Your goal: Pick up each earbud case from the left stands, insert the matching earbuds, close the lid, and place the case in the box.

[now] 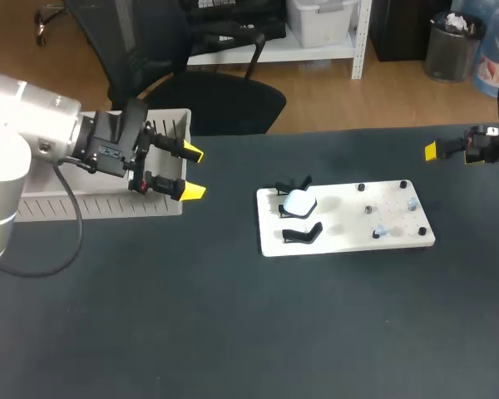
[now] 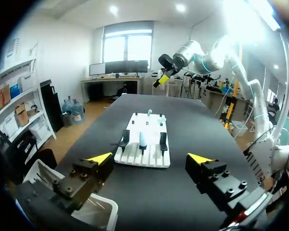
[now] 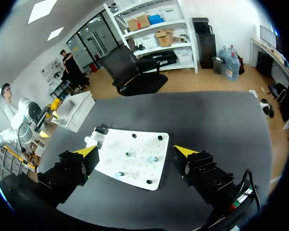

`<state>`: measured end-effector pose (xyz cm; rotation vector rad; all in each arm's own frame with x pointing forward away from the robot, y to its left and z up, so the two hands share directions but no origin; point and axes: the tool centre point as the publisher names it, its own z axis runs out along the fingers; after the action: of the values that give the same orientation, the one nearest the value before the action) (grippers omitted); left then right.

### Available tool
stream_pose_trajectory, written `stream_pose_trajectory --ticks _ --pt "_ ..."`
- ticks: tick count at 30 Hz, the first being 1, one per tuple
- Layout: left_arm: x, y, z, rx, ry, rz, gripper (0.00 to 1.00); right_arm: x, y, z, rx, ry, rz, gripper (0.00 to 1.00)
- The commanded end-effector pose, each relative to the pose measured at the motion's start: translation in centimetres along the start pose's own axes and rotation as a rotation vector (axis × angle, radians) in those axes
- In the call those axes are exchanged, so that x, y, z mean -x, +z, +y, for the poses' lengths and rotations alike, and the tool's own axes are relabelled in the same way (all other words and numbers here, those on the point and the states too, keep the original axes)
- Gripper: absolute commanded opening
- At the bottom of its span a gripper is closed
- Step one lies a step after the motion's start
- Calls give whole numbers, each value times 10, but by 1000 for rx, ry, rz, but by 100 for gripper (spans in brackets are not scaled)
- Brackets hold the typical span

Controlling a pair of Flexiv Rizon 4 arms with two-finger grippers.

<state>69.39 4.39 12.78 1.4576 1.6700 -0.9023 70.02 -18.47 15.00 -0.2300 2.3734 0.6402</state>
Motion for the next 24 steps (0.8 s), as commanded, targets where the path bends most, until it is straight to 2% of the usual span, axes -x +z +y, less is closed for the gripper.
stream_pose_trajectory --ticks 1,9,18,24 --pt "0 1 1 -2 1 -1 100 0 0 0 0 -1 0 100" --pt "-2 4 -2 -19 23 0 100 0 0 0 0 -1 0 100" --pt "-5 40 -1 -76 97 49 100 0 0 0 0 -1 0 100" --pt "-6 61 5 -119 113 64 100 0 0 0 0 -1 0 100"
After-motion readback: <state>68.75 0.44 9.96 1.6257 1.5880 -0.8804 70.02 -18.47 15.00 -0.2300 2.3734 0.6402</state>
